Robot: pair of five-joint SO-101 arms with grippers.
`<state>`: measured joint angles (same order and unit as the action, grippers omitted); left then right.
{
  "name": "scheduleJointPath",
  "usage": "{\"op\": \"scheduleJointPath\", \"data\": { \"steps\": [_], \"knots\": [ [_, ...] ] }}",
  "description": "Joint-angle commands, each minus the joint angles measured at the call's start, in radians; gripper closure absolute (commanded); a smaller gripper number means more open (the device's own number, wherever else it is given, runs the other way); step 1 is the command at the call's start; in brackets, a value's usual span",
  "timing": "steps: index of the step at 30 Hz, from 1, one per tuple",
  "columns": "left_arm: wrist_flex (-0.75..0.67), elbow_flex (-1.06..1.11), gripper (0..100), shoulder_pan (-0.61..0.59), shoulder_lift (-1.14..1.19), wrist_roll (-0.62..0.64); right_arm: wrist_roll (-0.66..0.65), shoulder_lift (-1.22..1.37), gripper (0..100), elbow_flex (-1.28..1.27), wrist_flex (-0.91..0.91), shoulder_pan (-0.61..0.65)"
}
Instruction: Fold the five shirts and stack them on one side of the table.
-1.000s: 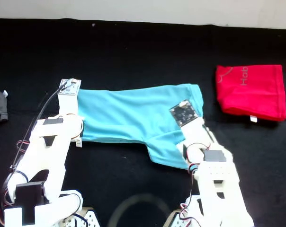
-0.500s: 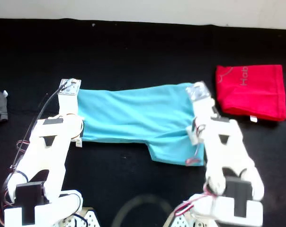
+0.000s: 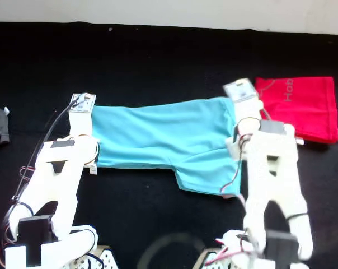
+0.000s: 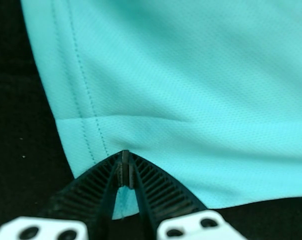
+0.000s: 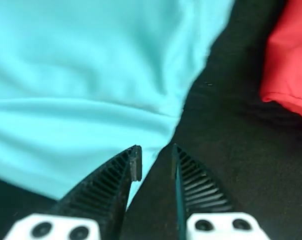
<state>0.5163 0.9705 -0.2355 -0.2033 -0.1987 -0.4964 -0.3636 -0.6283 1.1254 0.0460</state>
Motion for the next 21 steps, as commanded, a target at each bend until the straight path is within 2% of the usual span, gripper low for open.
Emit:
{"op": "scheduleJointPath", "data": {
  "steps": [1,4,7,17,21],
  "knots": [
    [-0.021,0.002,99,-0.01,-0.008,-0.002,-0.083,-0.133,81.8,-0.096,0.085,0.142],
    [-0.021,0.002,99,-0.01,-0.008,-0.002,-0.12,-0.174,75.2,-0.237,0.073,0.259],
    [-0.023,0.002,99,-0.01,-0.008,-0.002,-0.121,-0.177,75.7,-0.343,-0.007,0.308],
    [-0.023,0.002,99,-0.01,-0.008,-0.002,-0.126,-0.174,75.9,-0.489,-0.193,0.34],
    [-0.023,0.002,99,-0.01,-0.008,-0.002,-0.175,-0.173,76.0,-0.542,-0.248,0.338]
  ]
}}
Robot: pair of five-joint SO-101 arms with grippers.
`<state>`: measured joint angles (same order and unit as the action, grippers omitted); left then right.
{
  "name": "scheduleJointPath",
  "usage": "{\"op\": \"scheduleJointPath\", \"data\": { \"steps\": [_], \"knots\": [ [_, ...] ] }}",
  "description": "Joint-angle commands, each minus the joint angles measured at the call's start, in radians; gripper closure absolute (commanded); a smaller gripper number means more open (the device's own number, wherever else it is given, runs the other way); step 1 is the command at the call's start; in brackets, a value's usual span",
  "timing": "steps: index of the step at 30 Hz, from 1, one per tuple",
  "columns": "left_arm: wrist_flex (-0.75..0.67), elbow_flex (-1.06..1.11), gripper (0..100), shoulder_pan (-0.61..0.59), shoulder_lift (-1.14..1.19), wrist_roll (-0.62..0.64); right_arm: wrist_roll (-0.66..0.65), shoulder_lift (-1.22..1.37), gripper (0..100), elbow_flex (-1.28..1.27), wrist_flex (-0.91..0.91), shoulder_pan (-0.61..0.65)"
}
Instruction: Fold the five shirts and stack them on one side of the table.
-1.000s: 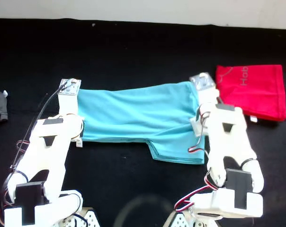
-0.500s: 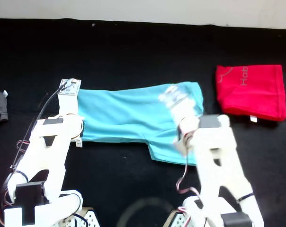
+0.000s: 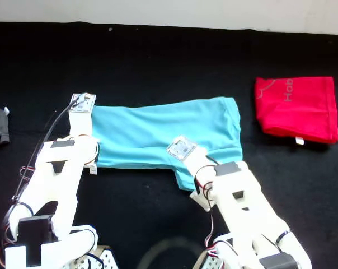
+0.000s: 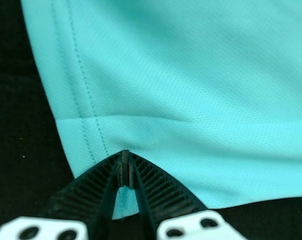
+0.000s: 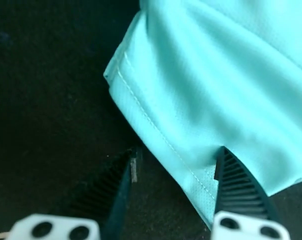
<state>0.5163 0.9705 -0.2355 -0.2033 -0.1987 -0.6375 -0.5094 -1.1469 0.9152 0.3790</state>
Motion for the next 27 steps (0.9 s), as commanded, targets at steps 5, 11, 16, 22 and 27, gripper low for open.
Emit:
{"op": "scheduleJointPath", "data": {
  "steps": [5,11,16,22,27],
  "knots": [
    [-0.023,0.002,99,-0.01,-0.008,-0.002,-0.038,0.113,76.0,-0.035,-0.117,-0.001],
    [-0.023,0.002,99,-0.01,-0.008,-0.002,-0.038,0.295,87.9,0.13,-0.071,-0.028],
    [-0.023,0.002,99,-0.01,-0.008,-0.002,-0.035,0.306,98.1,0.163,-0.076,-0.05],
    [-0.023,0.002,99,-0.01,-0.008,-0.002,-0.037,0.306,99.3,0.295,0.002,-0.127],
    [-0.023,0.002,99,-0.01,-0.008,-0.002,-0.04,0.312,99.3,0.512,0.139,-0.196]
  ]
}}
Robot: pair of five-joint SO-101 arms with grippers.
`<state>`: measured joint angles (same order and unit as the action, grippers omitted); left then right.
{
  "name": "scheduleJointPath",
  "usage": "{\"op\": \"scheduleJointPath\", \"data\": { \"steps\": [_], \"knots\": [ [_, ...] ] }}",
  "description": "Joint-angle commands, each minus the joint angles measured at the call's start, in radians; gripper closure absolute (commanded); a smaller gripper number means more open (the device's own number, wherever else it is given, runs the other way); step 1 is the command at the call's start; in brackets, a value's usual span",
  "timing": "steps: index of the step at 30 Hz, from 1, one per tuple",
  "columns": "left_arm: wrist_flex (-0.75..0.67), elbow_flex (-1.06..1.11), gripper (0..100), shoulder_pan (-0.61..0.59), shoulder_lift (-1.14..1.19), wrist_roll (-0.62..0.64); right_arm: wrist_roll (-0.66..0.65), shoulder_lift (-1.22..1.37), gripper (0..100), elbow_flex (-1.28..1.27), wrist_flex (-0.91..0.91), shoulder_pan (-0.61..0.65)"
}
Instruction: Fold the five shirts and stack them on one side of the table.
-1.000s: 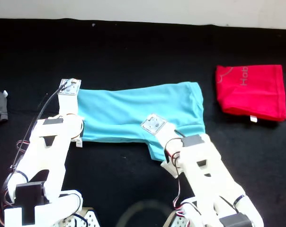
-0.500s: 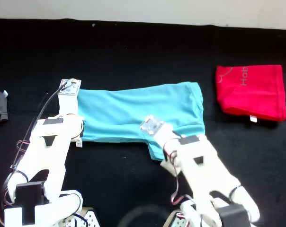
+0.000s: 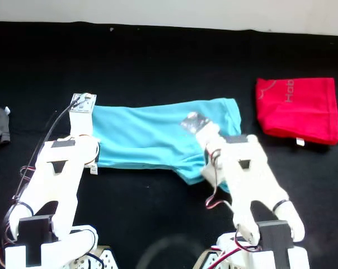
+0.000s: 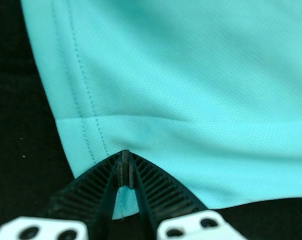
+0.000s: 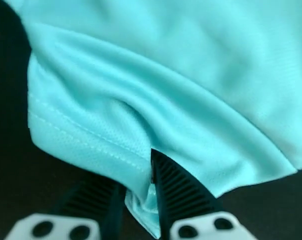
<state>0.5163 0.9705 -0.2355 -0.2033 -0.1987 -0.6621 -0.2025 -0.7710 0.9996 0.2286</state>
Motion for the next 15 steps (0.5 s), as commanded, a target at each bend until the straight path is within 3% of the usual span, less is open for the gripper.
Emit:
{"op": "scheduleJointPath", "data": {
  "steps": [1,7,15],
  "knots": [
    [-0.023,0.002,99,-0.01,-0.008,-0.002,-0.015,0.01,99.3,0.177,0.067,-0.058],
    [-0.023,0.002,99,-0.01,-0.008,-0.002,-0.014,0.039,99.3,0.337,0.058,-0.056],
    [-0.023,0.002,99,-0.01,-0.008,-0.002,-0.008,0.318,99.0,0.624,0.008,-0.03]
  ]
}}
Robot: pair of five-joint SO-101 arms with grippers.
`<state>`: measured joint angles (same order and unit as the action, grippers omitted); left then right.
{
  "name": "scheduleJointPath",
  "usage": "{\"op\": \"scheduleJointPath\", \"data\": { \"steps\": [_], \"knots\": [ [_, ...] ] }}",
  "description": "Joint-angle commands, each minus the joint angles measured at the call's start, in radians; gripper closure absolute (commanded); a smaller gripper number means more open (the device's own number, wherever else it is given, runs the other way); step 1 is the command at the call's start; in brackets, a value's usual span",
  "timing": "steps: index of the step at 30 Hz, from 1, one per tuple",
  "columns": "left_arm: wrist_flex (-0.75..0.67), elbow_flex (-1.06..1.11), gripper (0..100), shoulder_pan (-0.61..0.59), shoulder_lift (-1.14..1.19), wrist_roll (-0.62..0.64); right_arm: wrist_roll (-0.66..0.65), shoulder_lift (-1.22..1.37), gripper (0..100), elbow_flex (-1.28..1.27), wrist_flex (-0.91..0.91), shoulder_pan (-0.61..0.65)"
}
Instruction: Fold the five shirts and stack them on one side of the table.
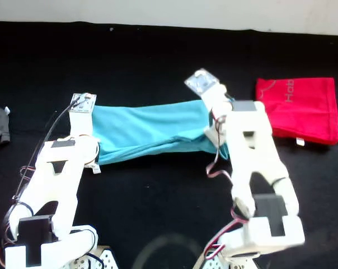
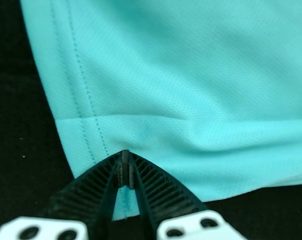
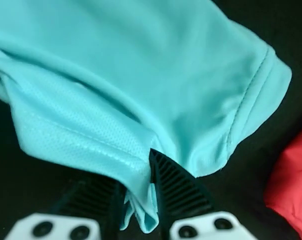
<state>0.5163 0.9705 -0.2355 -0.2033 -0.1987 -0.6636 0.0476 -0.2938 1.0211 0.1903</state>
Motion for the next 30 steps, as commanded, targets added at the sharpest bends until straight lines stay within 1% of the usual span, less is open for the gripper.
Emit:
{"op": "scheduleJointPath", "data": {
  "steps": [1,6,8,9,12,13,14,16,18,22,24,27,28,30],
  "knots": [
    [-0.023,0.002,99,-0.01,-0.008,-0.002,-0.006,0.102,99.0,0.188,-0.012,0.01],
    [-0.023,0.002,99,-0.01,-0.008,-0.002,-0.006,0.236,98.9,0.315,-0.012,0.062],
    [-0.023,0.002,99,-0.01,-0.008,-0.002,-0.006,0.268,97.4,0.338,-0.012,0.077],
    [-0.023,0.002,99,-0.01,-0.008,-0.002,0.011,0.28,94.3,0.349,-0.004,0.082],
    [-0.023,0.002,99,-0.01,-0.008,-0.002,0.118,0.302,81.3,0.387,0.007,0.077],
    [-0.023,0.002,99,-0.01,-0.008,-0.002,0.127,0.305,78.4,0.4,0.007,0.074],
    [-0.023,0.002,99,-0.01,-0.008,-0.002,0.129,0.308,77.5,0.41,0.004,0.068],
    [-0.023,0.002,99,-0.01,-0.008,-0.002,0.132,0.311,77.5,0.432,0.002,0.061],
    [-0.023,0.002,99,-0.01,-0.008,-0.002,0.163,0.311,77.5,0.453,0.002,0.051],
    [-0.023,0.002,99,-0.01,-0.008,-0.002,0.302,0.303,77.5,0.498,0.019,0.024],
    [-0.023,0.002,99,-0.01,-0.008,-0.002,0.358,0.303,77.5,0.53,0.091,0.022],
    [-0.023,0.002,99,-0.01,-0.008,-0.002,0.373,0.303,78.3,0.585,0.268,0.035],
    [-0.023,0.002,99,-0.01,-0.008,-0.002,0.371,0.303,80.6,0.601,0.318,0.041],
    [-0.023,0.002,99,-0.01,-0.008,-0.002,0.371,0.303,88.2,0.622,0.398,0.044]
  ]
}}
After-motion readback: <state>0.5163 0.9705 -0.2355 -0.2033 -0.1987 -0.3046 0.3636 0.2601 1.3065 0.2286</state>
